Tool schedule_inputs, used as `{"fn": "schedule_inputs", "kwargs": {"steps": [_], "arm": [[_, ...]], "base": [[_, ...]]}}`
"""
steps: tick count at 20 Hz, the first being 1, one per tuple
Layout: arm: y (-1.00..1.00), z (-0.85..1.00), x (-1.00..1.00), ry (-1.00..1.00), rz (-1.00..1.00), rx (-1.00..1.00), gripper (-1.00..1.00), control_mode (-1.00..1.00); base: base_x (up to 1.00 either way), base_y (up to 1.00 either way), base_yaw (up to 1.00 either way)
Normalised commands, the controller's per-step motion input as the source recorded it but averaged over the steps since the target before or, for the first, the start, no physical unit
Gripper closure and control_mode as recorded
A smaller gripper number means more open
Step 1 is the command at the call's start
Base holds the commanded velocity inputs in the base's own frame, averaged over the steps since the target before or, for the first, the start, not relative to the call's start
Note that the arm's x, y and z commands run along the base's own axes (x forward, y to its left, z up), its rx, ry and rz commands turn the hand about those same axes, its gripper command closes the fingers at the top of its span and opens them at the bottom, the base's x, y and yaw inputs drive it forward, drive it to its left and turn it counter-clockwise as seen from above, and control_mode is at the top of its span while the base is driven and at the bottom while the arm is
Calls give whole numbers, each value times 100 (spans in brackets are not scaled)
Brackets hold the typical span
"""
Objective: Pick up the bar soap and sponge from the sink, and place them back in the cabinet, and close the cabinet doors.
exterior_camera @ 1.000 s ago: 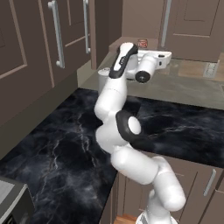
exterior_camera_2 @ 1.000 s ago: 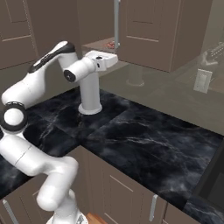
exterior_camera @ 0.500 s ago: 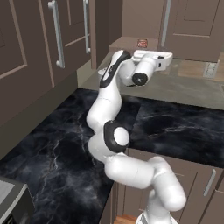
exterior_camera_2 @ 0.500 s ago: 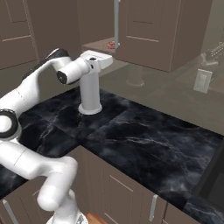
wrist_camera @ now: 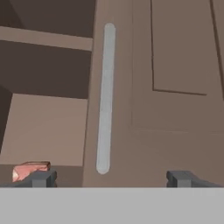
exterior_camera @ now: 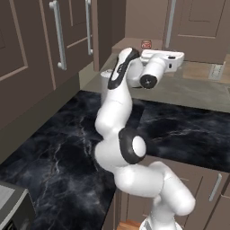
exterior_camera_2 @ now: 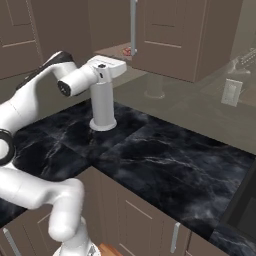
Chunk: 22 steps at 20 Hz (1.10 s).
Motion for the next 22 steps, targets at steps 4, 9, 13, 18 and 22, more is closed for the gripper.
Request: {"fn": "schedule_inputs", "kwargs": {"steps": [4,9,13,18,22], "arm": [[1,23,-51,3,0,0,-100,-100],[9,27,-60,6,0,0,-100,-100],[10,32,-59,7,0,0,-100,-100],[7,46,-53,3,0,0,-100,-100],[20,43,-46,0,0,-4,-100,-100]], "base": [[0,0,0],[0,0,0],[0,0,0],[0,0,0],[0,0,0]]}}
